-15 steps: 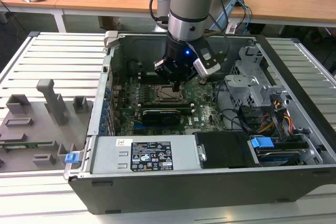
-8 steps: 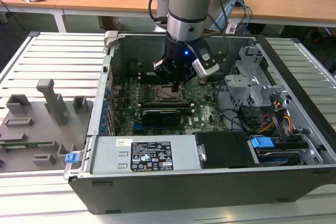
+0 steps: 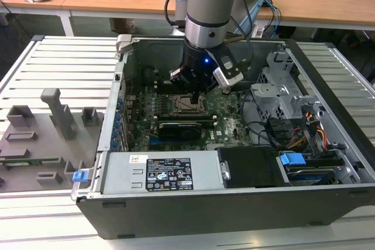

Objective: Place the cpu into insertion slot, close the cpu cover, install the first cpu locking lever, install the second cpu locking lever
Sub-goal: 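Install the second cpu locking lever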

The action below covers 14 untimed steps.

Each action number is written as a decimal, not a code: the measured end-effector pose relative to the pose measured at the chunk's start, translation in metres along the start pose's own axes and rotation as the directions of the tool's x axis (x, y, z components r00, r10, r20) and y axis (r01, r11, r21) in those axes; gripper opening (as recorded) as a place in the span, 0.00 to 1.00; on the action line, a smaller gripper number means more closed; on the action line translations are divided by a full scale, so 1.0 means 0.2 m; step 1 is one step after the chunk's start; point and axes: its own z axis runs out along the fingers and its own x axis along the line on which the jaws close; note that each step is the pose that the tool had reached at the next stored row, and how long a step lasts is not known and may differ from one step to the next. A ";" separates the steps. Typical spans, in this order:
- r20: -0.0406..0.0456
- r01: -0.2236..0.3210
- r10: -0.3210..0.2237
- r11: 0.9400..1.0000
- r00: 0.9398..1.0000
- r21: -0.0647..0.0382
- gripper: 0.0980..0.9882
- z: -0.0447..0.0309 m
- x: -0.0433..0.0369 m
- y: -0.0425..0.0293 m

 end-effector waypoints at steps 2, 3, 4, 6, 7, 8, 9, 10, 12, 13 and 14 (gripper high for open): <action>0.000 0.000 0.000 1.000 1.000 0.000 0.01 0.009 0.001 -0.003; 0.000 0.000 0.000 1.000 1.000 0.000 0.01 0.012 0.002 -0.003; 0.000 0.000 0.000 1.000 1.000 0.000 0.01 0.013 0.003 -0.004; 0.000 0.000 0.000 1.000 1.000 0.000 0.01 0.015 0.004 -0.004; 0.000 0.000 0.000 1.000 1.000 0.000 0.01 0.016 0.004 -0.004; 0.000 0.000 0.000 1.000 1.000 0.000 0.01 0.017 0.005 -0.004; 0.000 0.000 0.000 1.000 1.000 0.000 0.01 0.019 0.006 -0.004; 0.000 0.000 0.000 1.000 1.000 0.000 0.01 0.020 0.007 -0.005; 0.000 0.000 0.000 1.000 1.000 0.000 0.01 0.026 0.008 -0.009; 0.000 0.000 0.000 1.000 1.000 0.000 0.01 0.030 0.009 -0.014; 0.000 0.000 0.000 1.000 1.000 0.000 0.01 0.033 0.009 -0.017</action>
